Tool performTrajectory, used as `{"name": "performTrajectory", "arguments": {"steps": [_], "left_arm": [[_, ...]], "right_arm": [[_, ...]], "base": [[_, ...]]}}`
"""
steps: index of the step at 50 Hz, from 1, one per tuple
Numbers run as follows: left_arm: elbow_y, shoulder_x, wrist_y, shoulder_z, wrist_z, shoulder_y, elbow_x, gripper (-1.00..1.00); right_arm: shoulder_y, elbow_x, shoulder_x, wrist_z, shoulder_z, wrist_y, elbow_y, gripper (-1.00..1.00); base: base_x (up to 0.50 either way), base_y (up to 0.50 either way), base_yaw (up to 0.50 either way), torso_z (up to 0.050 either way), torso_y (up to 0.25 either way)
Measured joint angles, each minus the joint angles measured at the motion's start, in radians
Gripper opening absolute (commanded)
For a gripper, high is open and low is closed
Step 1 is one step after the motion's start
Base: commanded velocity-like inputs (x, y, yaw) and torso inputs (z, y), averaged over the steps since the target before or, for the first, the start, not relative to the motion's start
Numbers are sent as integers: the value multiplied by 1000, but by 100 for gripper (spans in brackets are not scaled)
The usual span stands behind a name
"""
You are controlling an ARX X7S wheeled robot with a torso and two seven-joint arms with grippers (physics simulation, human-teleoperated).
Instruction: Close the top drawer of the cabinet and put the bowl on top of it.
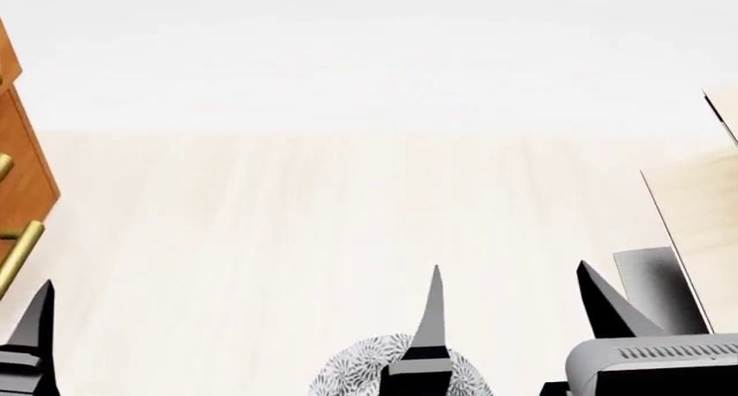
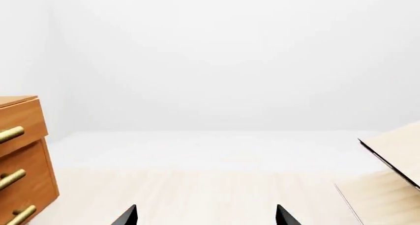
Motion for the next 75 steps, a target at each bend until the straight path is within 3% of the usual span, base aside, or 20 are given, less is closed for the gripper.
{"name": "performTrajectory", "arguments": {"steps": [16,25,36,75], "left_arm": [[-21,6,25,34,69,17,99,100],[-253,-5,194,257,255,-42,422,100],[-396,-10,292,376,353,-76,607,100],[-595,-43,384,442,429,-152,756,100]], "right_arm": [[-19,-49,13,-11,-39,-30,7,100],[-79,-136,6,-69,-64,-57,19,100],[-115,-179,13,-98,-75,-82,25,100],[-146,-233,29,-123,-118,-128,47,100]], "base": [[134,0,0,0,0],[0,0,0,0,0],[0,0,0,0,0],[0,0,0,0,0]]}}
